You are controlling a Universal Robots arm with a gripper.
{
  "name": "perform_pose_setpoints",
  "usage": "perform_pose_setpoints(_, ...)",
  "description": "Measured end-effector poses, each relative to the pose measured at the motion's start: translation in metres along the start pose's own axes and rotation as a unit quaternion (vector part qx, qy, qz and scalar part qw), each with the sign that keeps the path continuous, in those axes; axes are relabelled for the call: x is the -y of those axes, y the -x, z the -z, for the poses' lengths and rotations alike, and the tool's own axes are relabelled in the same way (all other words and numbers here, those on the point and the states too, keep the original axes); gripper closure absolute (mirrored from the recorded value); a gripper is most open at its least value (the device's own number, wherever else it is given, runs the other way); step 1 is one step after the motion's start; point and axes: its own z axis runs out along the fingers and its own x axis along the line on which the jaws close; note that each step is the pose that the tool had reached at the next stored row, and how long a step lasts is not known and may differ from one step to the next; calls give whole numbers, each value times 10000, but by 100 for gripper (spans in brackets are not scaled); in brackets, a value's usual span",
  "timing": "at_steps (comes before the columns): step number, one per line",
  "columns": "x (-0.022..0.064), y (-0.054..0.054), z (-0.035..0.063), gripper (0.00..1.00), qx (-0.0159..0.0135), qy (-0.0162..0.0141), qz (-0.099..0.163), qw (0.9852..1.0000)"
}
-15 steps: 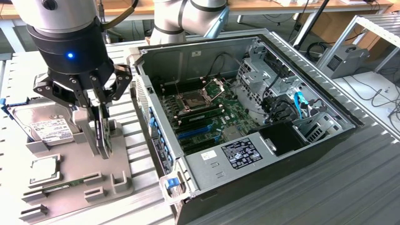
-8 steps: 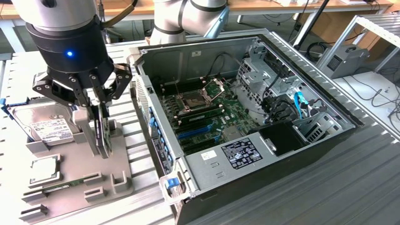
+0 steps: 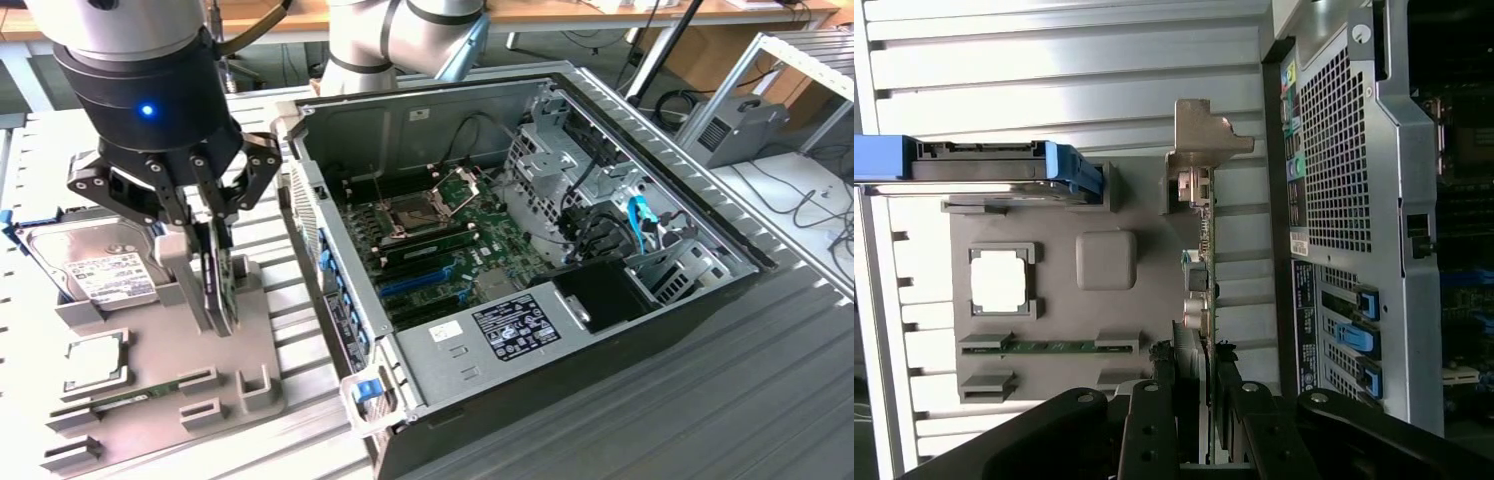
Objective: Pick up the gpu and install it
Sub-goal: 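Pick up the gpu and move the gpu toward the slot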
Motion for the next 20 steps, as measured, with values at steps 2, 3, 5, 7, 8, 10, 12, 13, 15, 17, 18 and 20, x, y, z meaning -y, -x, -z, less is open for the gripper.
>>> perform_pose_setpoints(2, 0, 0, 5, 74, 0, 0, 0, 10000)
perform_pose_setpoints(3, 0, 0, 8, 74, 0, 0, 0, 10000)
perform_pose_setpoints(5, 0, 1, 14, 74, 0, 0, 0, 10000)
perform_pose_setpoints(7, 0, 1, 19, 74, 0, 0, 0, 10000)
perform_pose_setpoints(8, 0, 1, 23, 74, 0, 0, 0, 10000)
perform_pose_setpoints(10, 0, 1, 32, 74, 0, 0, 0, 10000)
perform_pose_setpoints(12, -1, 1, 39, 74, 0, 0, 0, 10000)
perform_pose_setpoints(13, -1, 1, 44, 74, 0, 0, 0, 10000)
perform_pose_setpoints(15, -1, 1, 51, 74, 0, 0, 0, 10000)
perform_pose_setpoints(17, -1, 2, 56, 74, 0, 0, 0, 10000)
perform_pose_setpoints(18, -1, 2, 59, 74, 0, 0, 0, 10000)
perform_pose_setpoints(20, -1, 2, 64, 74, 0, 0, 0, 10000)
